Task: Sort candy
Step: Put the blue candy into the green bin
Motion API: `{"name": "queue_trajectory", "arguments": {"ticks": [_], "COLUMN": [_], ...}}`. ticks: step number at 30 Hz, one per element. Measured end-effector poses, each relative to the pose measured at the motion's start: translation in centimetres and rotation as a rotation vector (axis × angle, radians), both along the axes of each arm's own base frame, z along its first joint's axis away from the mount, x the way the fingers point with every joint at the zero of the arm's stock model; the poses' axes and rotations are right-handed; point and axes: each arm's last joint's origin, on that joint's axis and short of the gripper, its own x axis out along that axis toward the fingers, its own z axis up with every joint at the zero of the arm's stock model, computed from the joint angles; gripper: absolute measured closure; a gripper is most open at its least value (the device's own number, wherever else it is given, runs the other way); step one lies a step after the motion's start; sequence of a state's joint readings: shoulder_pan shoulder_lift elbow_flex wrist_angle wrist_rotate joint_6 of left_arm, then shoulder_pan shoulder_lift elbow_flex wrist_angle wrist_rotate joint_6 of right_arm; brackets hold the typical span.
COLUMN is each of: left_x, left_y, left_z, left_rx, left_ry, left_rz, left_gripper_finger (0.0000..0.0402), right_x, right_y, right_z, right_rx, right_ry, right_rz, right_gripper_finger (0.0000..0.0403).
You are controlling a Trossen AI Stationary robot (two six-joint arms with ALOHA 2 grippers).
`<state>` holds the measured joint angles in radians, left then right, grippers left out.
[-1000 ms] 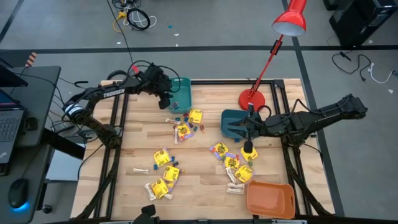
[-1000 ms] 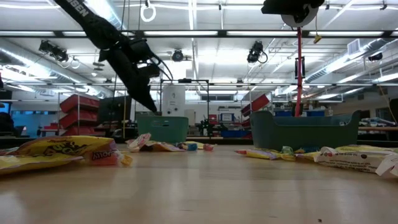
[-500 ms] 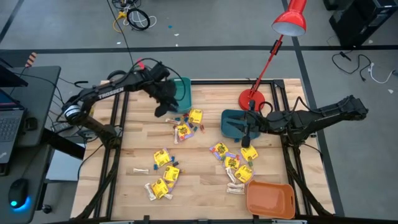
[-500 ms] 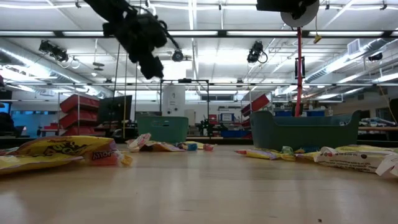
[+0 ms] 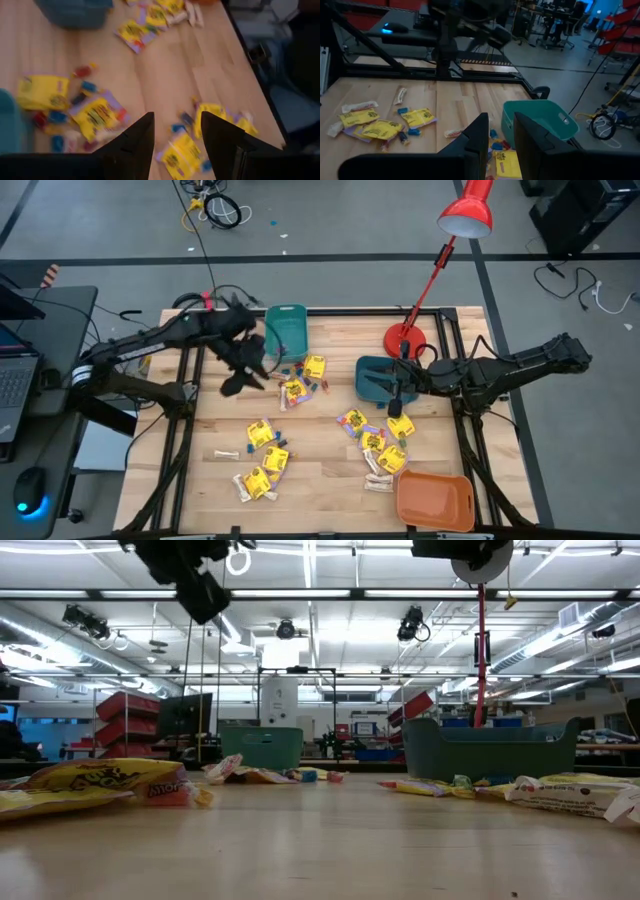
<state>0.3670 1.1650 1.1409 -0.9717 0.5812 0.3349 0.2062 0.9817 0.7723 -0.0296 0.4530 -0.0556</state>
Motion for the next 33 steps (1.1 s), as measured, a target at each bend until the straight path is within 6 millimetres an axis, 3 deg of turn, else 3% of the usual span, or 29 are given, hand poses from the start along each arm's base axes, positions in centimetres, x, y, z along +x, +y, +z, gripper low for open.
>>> {"name": "queue_trajectory", "arguments": {"ticks": [11, 19, 26, 33], "left_x": [-3.1, -4.9, -5.5, -5.4], "left_y": [-4.8, -7.4, -9.4, -11.7], "left_z": [-1.9, -5.7, -9.5, -11.8], "left_rx": [0.004, -0.106, -0.227, -0.321], "left_ry": [0.051, 0.201, 0.396, 0.407], "left_rz": [0.101, 0.202, 0.313, 0.316], "left_gripper_finger": [0.0239, 0.0239, 0.0239, 0.0239], "right_x": [1.0, 3.0, 5.7, 6.9], "right_y": [-0.4, -0.4, 0.1, 0.3], "right_z": [0.1, -0.6, 0.4, -0.2], "right_rx": [-0.050, -0.101, -0.133, -0.138], "right_ry": [-0.043, -0.054, -0.017, 0.053], "right_rz": [-0.015, -0.001, 0.013, 0.022], "right_gripper_finger": [0.0325, 0.0325, 0.0325, 0.0325]}}
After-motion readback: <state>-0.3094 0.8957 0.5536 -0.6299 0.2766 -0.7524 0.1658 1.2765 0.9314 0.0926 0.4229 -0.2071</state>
